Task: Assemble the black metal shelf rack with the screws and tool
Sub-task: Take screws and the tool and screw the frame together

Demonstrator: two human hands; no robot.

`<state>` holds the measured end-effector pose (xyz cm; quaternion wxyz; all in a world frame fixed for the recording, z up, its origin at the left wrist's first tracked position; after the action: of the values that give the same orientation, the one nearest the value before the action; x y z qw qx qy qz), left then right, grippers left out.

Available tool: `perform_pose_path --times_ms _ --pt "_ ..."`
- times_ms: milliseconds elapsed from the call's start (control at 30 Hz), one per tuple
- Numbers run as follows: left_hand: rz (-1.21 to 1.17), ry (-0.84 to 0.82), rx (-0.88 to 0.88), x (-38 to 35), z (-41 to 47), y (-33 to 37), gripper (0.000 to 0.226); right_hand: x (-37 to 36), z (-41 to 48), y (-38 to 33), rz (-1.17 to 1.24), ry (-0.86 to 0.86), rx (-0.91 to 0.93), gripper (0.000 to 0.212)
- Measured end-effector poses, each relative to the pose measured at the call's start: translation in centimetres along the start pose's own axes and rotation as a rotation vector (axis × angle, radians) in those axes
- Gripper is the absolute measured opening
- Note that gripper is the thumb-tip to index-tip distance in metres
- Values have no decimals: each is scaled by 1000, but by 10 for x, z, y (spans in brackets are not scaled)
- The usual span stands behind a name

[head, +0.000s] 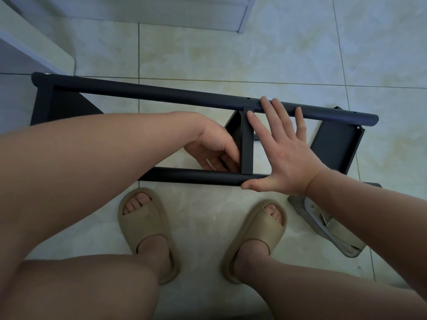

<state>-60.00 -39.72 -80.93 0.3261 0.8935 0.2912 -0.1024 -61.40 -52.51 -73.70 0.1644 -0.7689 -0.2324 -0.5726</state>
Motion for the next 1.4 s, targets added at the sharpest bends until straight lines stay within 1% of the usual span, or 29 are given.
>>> perform_pose_path --times_ms 133,300,700,833,933,967,1067,1267,1400 --pt "7 47 -16 0 3 -1 13 0 0 0 1 4 -1 133" --pt "-12 75 -24 0 7 1 15 -1 0 0 0 10 4 132" --pt "-53 63 -53 0 3 1 17 0 0 0 6 17 4 132" --pt "-21 66 -35 4 0 0 17 0 0 0 0 24 10 131" --pt "39 126 5 8 1 0 9 -1 0 0 5 27 10 131" --pt "49 133 13 8 2 1 10 -1 0 0 7 29 10 131" --pt "35 119 13 4 4 3 15 -1 0 0 10 29 9 132" --pt "35 122 -13 4 4 6 11 -1 0 0 10 26 7 132" --pt "21 116 -29 4 4 5 14 -1 0 0 12 30 7 132"
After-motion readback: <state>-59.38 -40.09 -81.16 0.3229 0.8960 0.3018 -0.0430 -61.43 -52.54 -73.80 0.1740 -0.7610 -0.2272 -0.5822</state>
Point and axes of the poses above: each hand's wrist, its own z-axis towards the middle knuckle, its own x-axis out of the back of the hand, y = z × x, the point moved 6 cm from there along z, towards the middle knuckle, and after that the axes turned 6 degrees about -z, right-handed, at the moved point
